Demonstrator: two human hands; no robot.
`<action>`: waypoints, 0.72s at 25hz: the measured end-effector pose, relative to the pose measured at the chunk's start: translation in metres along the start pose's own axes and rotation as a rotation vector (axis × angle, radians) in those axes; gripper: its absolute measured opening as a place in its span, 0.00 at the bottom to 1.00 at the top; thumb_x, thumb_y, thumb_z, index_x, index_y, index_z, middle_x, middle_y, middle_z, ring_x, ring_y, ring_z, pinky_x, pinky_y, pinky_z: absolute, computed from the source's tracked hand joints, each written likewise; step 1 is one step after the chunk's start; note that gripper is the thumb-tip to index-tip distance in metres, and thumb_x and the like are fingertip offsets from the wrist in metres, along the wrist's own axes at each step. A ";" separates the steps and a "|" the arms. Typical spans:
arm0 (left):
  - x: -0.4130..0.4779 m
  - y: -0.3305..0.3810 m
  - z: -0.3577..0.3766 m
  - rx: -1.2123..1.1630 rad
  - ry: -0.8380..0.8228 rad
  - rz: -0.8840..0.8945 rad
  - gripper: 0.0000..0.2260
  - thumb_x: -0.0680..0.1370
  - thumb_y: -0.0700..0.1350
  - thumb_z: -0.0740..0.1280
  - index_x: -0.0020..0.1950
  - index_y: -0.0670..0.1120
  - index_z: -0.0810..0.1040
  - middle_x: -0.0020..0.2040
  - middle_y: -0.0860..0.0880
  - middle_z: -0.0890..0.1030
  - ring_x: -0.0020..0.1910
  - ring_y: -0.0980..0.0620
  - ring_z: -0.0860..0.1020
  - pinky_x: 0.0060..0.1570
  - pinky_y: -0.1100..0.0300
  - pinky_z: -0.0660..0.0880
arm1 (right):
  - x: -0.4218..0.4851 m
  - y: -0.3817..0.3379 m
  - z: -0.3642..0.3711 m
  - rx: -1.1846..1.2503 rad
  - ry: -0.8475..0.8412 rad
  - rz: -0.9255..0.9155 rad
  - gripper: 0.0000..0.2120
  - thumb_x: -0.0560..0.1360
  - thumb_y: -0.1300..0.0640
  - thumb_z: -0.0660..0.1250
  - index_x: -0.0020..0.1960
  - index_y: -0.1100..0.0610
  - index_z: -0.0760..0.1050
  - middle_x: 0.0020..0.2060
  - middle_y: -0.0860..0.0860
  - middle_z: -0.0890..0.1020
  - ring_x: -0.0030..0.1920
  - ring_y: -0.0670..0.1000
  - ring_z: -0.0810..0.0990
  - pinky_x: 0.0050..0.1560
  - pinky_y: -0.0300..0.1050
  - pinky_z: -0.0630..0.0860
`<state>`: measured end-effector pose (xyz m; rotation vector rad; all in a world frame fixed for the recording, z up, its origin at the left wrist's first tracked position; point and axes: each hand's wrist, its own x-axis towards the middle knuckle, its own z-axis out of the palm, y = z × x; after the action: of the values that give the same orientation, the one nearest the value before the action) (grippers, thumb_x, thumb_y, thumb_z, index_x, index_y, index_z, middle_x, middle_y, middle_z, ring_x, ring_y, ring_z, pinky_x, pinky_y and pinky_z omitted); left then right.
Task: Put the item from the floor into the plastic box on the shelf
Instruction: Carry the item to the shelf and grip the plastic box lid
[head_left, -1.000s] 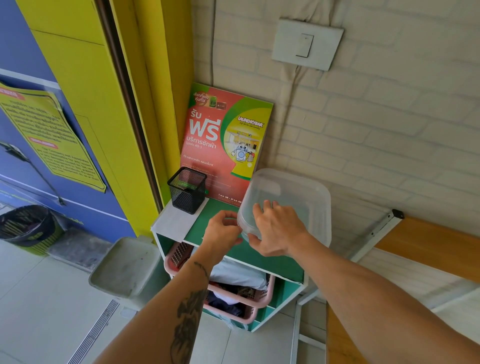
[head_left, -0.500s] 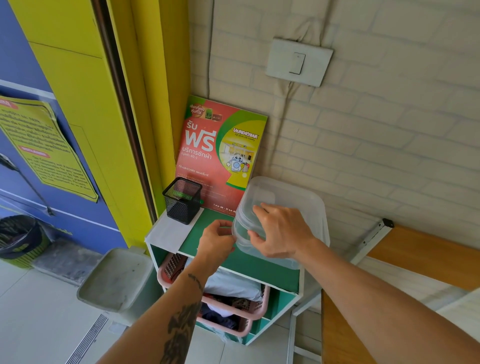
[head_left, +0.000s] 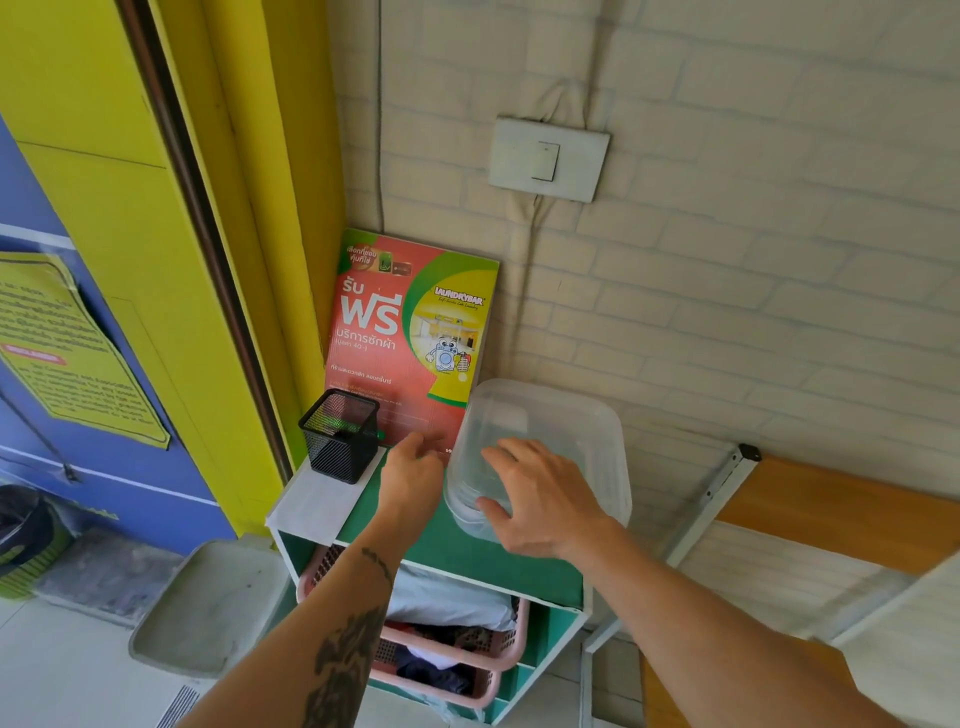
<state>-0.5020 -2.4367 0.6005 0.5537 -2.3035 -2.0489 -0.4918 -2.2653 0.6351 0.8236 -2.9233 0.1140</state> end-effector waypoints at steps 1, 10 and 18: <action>0.001 0.005 0.003 0.052 0.008 0.027 0.17 0.73 0.40 0.58 0.58 0.50 0.79 0.53 0.49 0.84 0.52 0.45 0.81 0.55 0.46 0.78 | -0.002 0.006 0.000 0.064 0.039 0.030 0.29 0.74 0.41 0.59 0.70 0.55 0.68 0.65 0.53 0.74 0.64 0.56 0.71 0.59 0.55 0.74; 0.002 0.002 0.034 0.383 -0.020 0.233 0.23 0.78 0.46 0.60 0.74 0.49 0.66 0.71 0.48 0.72 0.68 0.46 0.70 0.66 0.52 0.66 | -0.040 0.087 0.027 0.529 0.153 0.659 0.29 0.77 0.44 0.61 0.76 0.48 0.58 0.77 0.52 0.60 0.75 0.54 0.60 0.72 0.58 0.63; -0.003 -0.001 0.042 0.538 0.046 0.384 0.25 0.78 0.44 0.60 0.75 0.44 0.63 0.73 0.44 0.70 0.70 0.44 0.69 0.68 0.51 0.66 | -0.034 0.067 0.035 0.712 0.333 0.741 0.23 0.79 0.50 0.63 0.73 0.50 0.66 0.78 0.53 0.59 0.77 0.52 0.56 0.71 0.47 0.55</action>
<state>-0.5085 -2.3953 0.5940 0.1320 -2.6680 -1.2419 -0.5008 -2.1948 0.5939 -0.2836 -2.6697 1.2438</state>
